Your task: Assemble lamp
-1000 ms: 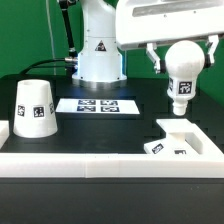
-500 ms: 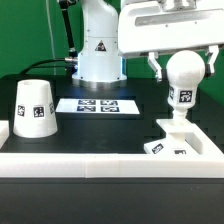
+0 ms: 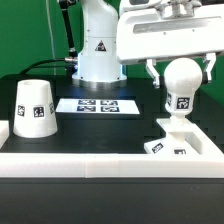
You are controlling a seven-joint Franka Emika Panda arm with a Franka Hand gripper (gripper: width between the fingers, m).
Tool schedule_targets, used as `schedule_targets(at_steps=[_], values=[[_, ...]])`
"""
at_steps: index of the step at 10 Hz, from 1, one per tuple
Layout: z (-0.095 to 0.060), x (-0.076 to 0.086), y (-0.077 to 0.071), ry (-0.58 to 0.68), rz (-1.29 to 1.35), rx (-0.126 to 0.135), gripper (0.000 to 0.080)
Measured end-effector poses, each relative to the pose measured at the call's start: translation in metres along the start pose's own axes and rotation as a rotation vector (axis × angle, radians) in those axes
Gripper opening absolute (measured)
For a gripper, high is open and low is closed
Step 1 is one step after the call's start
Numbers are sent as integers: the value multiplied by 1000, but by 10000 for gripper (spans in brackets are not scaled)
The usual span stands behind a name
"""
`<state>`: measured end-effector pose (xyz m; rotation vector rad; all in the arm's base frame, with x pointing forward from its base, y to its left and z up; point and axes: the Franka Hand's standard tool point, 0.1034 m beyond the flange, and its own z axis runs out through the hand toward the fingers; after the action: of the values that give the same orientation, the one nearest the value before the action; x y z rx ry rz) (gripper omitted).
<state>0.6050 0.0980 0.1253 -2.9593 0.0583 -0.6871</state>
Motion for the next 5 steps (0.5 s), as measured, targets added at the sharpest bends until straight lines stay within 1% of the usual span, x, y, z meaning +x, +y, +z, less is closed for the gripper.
schedule_targets(at_steps=[3, 4, 5], values=[[4, -5, -2, 28, -8, -3, 578], [3, -8, -4, 48, -15, -4, 578], [5, -16, -4, 48, -19, -7, 578]])
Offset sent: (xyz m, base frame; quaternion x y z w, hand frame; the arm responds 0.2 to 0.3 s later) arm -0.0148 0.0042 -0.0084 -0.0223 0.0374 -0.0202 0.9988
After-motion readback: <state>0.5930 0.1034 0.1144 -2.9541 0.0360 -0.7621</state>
